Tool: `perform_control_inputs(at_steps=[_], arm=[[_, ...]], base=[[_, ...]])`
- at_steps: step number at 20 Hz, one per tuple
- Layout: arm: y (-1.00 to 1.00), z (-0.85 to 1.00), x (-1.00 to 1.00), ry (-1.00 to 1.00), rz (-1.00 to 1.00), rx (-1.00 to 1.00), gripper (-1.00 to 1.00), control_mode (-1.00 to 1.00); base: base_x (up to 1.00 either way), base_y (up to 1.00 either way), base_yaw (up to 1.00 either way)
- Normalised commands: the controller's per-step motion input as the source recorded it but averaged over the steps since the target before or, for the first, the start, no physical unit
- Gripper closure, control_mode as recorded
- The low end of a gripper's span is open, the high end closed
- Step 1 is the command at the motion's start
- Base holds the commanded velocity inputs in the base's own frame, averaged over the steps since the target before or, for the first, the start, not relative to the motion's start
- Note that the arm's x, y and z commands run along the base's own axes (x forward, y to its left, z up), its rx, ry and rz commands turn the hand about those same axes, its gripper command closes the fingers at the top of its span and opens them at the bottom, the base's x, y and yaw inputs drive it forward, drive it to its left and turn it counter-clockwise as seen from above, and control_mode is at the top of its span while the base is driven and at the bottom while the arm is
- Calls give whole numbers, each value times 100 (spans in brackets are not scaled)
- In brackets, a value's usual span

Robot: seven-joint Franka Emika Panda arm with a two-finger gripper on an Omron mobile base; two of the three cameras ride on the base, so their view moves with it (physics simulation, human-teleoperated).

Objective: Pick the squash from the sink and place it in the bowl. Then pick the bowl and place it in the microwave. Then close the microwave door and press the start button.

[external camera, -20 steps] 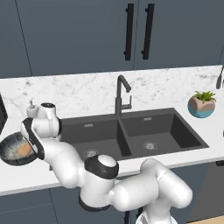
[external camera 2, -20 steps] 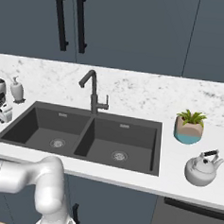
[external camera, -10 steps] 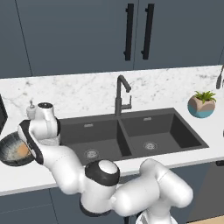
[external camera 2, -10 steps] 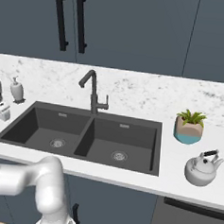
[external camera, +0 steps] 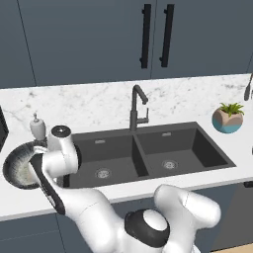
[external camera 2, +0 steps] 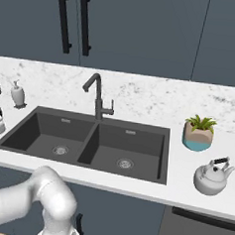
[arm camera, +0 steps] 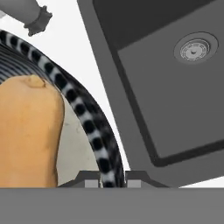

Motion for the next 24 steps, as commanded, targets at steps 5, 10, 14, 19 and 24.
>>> perform_control_inputs(at_steps=[5, 10, 14, 19, 24], arm=[[-75, 75, -30, -3, -24, 16, 100, -100], [-77, 73, -23, 0, -30, 16, 100, -100], [-77, 66, -26, 3, -34, 11, 100, -100], [-75, 58, -32, 16, -32, 8, 100, -100], [-64, 68, -61, 16, -26, 14, 100, -100]], base=[[0, 0, 0], [0, 0, 0], [0, 0, 0], [0, 0, 0], [0, 0, 0]])
